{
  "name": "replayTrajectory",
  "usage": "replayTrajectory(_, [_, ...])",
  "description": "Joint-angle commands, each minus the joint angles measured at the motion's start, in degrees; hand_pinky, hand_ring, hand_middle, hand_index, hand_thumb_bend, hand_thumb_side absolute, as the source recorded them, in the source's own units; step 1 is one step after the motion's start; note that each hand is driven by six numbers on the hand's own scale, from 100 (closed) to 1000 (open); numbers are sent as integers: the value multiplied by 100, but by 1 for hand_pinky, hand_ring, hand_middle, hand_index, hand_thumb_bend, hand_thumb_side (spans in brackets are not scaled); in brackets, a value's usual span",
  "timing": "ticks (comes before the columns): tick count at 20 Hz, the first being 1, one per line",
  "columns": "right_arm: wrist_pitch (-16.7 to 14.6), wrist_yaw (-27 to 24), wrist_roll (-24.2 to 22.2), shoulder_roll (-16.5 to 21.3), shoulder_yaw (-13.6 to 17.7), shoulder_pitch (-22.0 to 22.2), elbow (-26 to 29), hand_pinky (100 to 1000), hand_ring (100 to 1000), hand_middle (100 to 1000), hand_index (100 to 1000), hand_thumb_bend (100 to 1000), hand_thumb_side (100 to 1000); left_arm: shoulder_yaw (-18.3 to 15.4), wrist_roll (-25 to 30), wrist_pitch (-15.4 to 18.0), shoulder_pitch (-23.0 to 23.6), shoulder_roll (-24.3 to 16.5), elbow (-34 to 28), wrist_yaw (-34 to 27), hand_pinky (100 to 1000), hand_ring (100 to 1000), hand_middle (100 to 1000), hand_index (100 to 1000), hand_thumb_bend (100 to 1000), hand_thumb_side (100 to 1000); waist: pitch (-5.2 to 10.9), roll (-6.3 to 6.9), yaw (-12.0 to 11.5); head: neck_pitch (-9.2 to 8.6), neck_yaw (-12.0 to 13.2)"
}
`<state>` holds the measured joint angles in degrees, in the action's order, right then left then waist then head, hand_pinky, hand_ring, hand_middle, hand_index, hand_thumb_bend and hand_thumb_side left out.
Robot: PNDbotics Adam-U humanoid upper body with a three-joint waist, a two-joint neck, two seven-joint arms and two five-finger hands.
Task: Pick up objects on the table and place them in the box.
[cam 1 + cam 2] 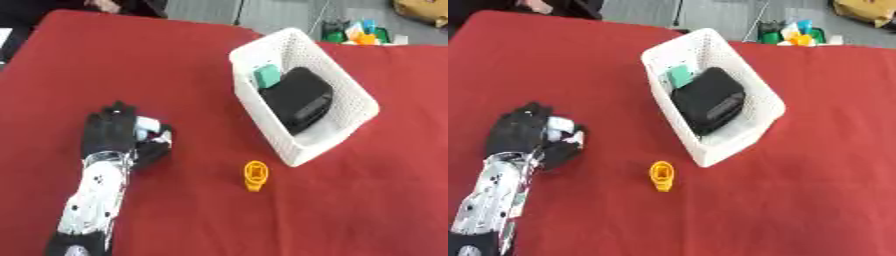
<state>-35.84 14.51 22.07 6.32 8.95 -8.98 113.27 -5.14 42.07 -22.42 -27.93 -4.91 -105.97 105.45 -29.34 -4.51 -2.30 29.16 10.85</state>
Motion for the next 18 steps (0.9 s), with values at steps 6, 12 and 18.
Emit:
replayTrajectory(6, [-13,-47,-7,41,3,2,132,774,758,614,732,185,1000,-42,67,-65,35,14,213,-14,1000,1000,958,1000,155,1000,90,1,12,-68,-10])
replayTrajectory(12, [-19,-51,14,42,14,0,132,775,758,614,732,181,1000,-86,199,-66,71,33,279,39,1000,995,920,1000,100,1000,98,-4,6,-77,-24])
replayTrajectory(18, [-27,-52,36,44,24,2,132,775,759,615,733,177,1000,-115,281,-107,92,46,327,32,971,950,842,997,100,1000,107,-15,-1,-81,-31])
